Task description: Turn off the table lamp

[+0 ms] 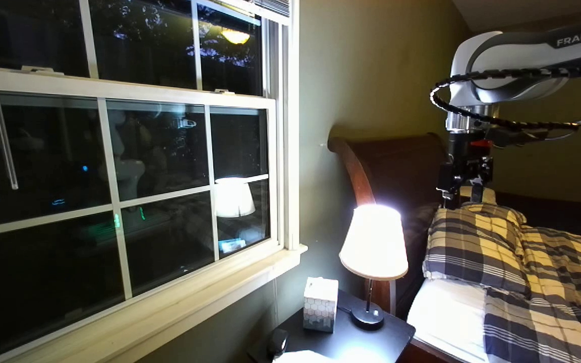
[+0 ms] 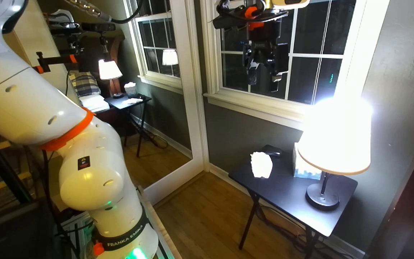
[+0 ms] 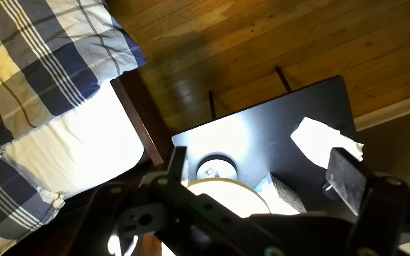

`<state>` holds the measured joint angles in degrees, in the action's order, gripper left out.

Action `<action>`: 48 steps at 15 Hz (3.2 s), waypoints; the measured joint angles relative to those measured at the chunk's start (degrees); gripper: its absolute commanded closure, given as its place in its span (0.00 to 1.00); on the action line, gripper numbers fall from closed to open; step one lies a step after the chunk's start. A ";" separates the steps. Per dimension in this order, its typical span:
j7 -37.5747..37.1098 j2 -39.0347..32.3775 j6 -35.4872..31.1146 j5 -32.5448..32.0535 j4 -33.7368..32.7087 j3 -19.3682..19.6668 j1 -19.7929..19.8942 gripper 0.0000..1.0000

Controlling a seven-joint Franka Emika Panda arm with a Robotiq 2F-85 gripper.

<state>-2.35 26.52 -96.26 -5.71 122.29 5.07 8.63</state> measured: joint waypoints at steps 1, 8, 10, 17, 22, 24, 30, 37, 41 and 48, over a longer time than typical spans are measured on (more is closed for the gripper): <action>0.00 0.00 0.00 0.00 0.00 0.00 0.00 0.00; 0.00 0.00 0.00 0.00 0.00 0.00 0.00 0.00; 0.00 0.00 0.00 0.00 0.00 0.00 0.00 0.00; 0.00 0.00 0.00 0.00 0.00 0.00 0.00 0.00; 0.00 0.00 0.00 0.00 0.00 0.00 0.00 0.00; 0.00 0.00 0.00 0.00 0.00 0.00 0.00 0.00; 0.00 0.00 0.00 0.00 0.00 0.00 0.00 0.00; 0.00 0.00 0.00 0.00 0.00 0.00 0.00 0.00; 0.00 0.00 0.00 0.00 0.00 0.00 0.00 0.00; -8.30 0.76 -8.63 0.22 6.46 -4.61 -1.58 0.00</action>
<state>-10.65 27.28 -104.89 -5.49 128.76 0.46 7.05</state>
